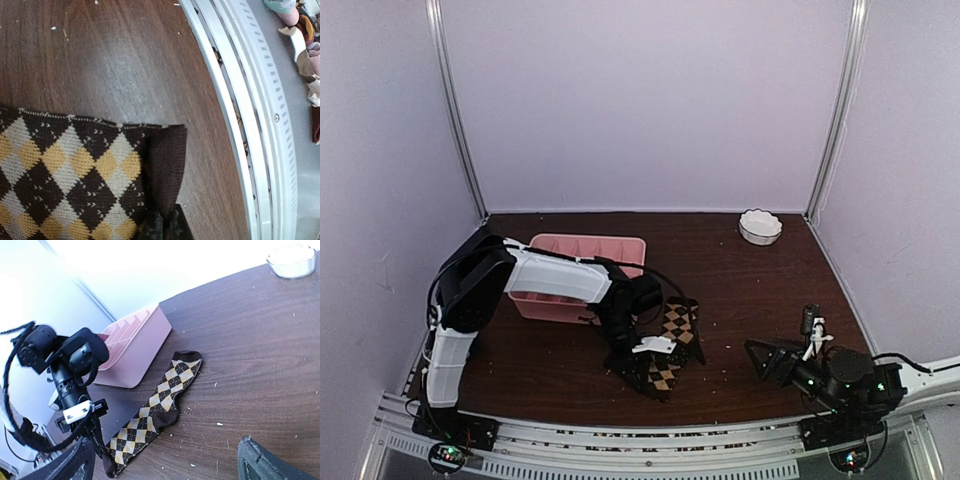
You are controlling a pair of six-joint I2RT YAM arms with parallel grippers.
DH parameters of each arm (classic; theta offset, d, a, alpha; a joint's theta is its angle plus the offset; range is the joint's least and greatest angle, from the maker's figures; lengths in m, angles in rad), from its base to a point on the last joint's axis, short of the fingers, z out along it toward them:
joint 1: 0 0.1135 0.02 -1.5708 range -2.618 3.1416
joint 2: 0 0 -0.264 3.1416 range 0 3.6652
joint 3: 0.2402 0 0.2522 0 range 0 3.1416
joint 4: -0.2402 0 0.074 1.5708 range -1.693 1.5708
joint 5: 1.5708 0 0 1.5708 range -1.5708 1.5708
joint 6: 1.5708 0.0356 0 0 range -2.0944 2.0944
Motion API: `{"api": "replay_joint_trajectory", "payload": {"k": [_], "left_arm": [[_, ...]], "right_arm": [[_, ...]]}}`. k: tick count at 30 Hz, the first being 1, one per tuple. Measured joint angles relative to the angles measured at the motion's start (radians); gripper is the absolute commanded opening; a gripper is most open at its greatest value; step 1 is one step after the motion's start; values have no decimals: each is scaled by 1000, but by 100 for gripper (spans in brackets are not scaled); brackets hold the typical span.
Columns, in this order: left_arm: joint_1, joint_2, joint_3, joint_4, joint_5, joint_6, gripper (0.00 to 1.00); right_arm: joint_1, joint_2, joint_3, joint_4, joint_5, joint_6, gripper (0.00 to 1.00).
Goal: Roll the socks
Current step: Roll the sock at the center of the board.
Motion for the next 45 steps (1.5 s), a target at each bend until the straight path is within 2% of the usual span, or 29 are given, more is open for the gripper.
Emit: {"api": "replay_joint_trajectory", "payload": {"k": [3, 6, 11, 14, 17, 23, 32, 37, 45], "left_arm": [[2, 31, 40, -40, 17, -13, 0], [7, 51, 66, -65, 34, -31, 0], [22, 67, 79, -78, 56, -63, 0], [37, 74, 82, -81, 71, -83, 0], [57, 80, 84, -84, 87, -102, 0], [80, 106, 106, -104, 122, -131, 0], [80, 168, 201, -174, 135, -175, 0], [79, 182, 223, -191, 132, -190, 0], [79, 188, 234, -211, 127, -194, 0]], "right_arm": [[4, -29, 3, -53, -19, -59, 100], [5, 23, 28, -114, -42, -107, 100], [5, 396, 204, -122, -66, -182, 100], [9, 599, 293, -73, -100, -237, 100], [37, 718, 315, 3, -128, -316, 91], [118, 852, 327, 162, -180, -512, 75], [151, 1176, 562, 227, -277, -750, 63], [156, 1275, 597, 248, -279, -830, 58], [132, 1358, 599, 279, -272, -897, 43]]}}
